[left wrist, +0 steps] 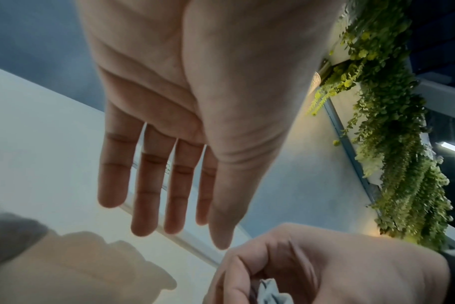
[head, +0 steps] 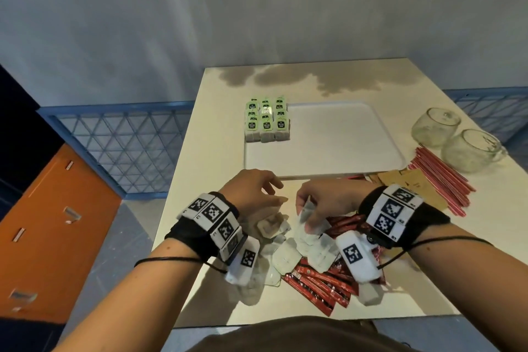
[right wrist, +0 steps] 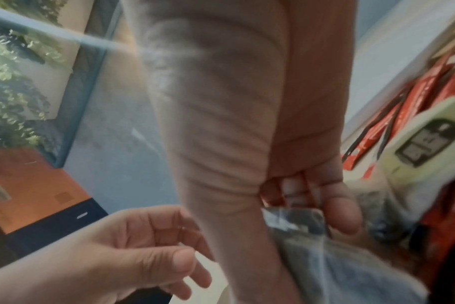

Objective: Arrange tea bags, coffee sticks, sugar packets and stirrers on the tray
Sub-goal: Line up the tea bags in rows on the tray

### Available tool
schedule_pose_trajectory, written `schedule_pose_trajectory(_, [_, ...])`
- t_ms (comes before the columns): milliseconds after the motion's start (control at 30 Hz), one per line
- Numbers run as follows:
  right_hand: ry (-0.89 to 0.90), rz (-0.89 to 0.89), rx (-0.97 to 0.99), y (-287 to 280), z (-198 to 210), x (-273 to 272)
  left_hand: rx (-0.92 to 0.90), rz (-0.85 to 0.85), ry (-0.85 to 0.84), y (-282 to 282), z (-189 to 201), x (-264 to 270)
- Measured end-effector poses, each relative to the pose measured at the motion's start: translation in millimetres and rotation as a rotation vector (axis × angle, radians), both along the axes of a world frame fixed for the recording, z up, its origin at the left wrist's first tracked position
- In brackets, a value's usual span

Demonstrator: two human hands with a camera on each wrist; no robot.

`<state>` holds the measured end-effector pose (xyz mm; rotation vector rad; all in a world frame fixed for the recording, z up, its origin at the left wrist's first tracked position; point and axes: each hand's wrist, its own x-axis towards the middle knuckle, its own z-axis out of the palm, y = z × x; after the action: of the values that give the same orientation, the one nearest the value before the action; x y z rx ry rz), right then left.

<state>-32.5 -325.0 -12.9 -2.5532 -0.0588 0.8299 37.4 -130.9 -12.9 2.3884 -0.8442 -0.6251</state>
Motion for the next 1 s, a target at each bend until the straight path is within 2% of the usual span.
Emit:
schedule_pose_trajectory(167, [-0.131, -0.128, 0.121, -15, 9, -6, -0.083, 0.041, 0.021, 6, 0, 0])
schedule_pose_trajectory(333, [-0.338, -0.523, 0.524, -14, 13, -9, -0.174, 0.077, 0.129, -1, -3, -6])
schedule_pose_trajectory(467, [-0.361, -0.656, 0.751, 4, 14, -2, -0.402, 0.202, 0.283, -19, -5, -15])
schedule_pose_trajectory(533, [-0.344, -0.695, 0.832, 11, 16, 1, -0.54, 0.297, 0.342, -25, -2, -16])
schedule_pose_trajectory(667, [-0.344, -0.724, 0.902, 21, 16, 5, -0.679, 0.447, 0.253, -29, -2, -10])
schedule_pose_trajectory(700, [-0.355, -0.721, 0.926, 23, 16, 5, -0.728, 0.48, 0.273, -29, -2, -9])
schedule_pose_trajectory(800, [-0.369, -0.708, 1.023, 34, 15, 7, -0.814, 0.458, 0.509, -32, -5, -11])
schedule_pose_trajectory(900, [-0.396, -0.677, 0.908, 41, 10, 13, -0.79, 0.393, 0.634, -28, -8, -14])
schedule_pose_trajectory(1000, [-0.331, -0.648, 0.834, 41, 1, 13, -0.856, 0.516, 0.638, -17, -13, -9])
